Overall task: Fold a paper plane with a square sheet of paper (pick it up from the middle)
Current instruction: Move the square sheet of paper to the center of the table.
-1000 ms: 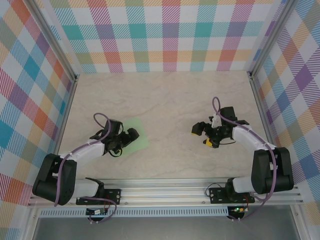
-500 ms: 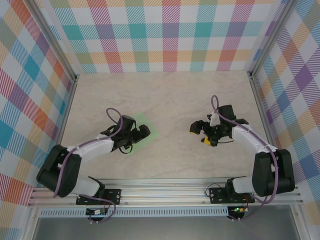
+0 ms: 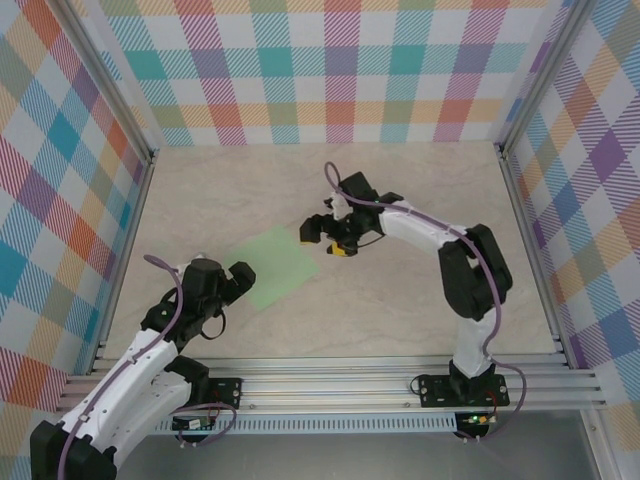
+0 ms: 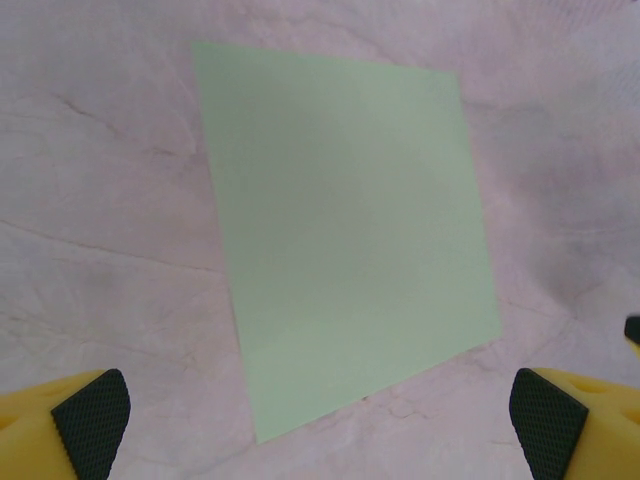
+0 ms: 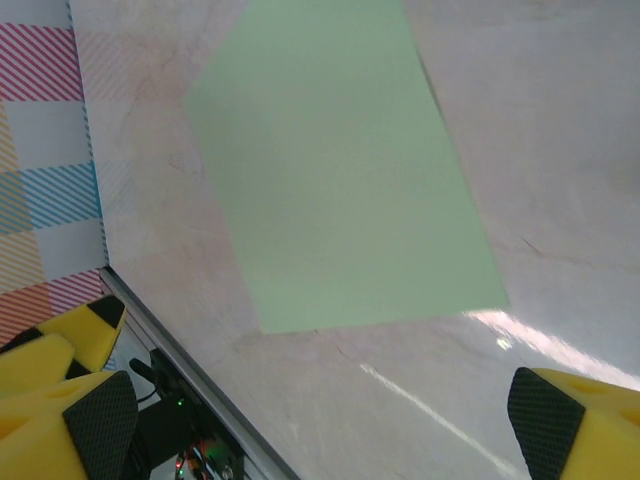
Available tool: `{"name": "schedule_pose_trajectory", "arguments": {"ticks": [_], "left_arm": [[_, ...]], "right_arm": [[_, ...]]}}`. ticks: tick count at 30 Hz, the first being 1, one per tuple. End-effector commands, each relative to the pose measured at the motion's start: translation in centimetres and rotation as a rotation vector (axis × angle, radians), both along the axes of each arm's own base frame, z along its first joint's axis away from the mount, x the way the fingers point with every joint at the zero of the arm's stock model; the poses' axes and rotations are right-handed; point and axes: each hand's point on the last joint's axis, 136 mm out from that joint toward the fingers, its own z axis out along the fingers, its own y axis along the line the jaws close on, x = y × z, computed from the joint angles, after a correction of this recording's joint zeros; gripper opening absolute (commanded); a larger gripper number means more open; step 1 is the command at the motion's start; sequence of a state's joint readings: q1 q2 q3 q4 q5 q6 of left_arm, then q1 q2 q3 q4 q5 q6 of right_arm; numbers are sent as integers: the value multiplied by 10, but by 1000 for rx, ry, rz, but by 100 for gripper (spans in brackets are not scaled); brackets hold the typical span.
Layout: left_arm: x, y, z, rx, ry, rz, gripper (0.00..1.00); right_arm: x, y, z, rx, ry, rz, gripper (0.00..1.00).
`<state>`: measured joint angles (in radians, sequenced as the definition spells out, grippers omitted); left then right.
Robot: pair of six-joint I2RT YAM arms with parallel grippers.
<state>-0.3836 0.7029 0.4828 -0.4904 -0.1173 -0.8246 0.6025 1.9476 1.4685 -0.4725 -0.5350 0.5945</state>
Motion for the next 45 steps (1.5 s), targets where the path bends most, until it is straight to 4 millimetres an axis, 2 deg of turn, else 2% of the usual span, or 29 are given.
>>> {"name": "schedule_pose_trajectory", "arguments": {"ticks": [1, 5, 10, 15, 19, 25, 28, 35, 41, 43, 45], "left_arm": [[-14, 13, -11, 65, 68, -2, 100], [-19, 13, -12, 70, 77, -13, 100], [-22, 12, -10, 56, 67, -25, 100], [-23, 12, -10, 53, 64, -28, 100], [-21, 7, -10, 33, 60, -46, 100], [-21, 0, -12, 7, 59, -70, 100], [-19, -6, -12, -19, 53, -88, 100], [-11, -20, -12, -72, 48, -122, 100], [-3, -33, -13, -100, 74, -166, 100], [0, -37, -14, -111, 79, -179, 100], [2, -39, -15, -106, 89, -185, 100]], "right_arm": [[3, 30, 3, -2, 20, 43, 97], [10, 61, -4, 9, 49, 79, 97], [21, 79, -21, 3, 84, 78, 96], [22, 87, -39, 0, 125, 99, 95], [20, 79, -60, -62, 142, 90, 95], [15, 48, -91, -212, 146, 31, 94], [13, 27, -97, -252, 139, -21, 93], [12, -42, -97, -303, 138, -179, 91], [-5, -117, -100, -421, 167, -367, 88], [-13, -128, -98, -403, 185, -418, 87], [-16, -126, -86, -353, 154, -425, 88]]}}
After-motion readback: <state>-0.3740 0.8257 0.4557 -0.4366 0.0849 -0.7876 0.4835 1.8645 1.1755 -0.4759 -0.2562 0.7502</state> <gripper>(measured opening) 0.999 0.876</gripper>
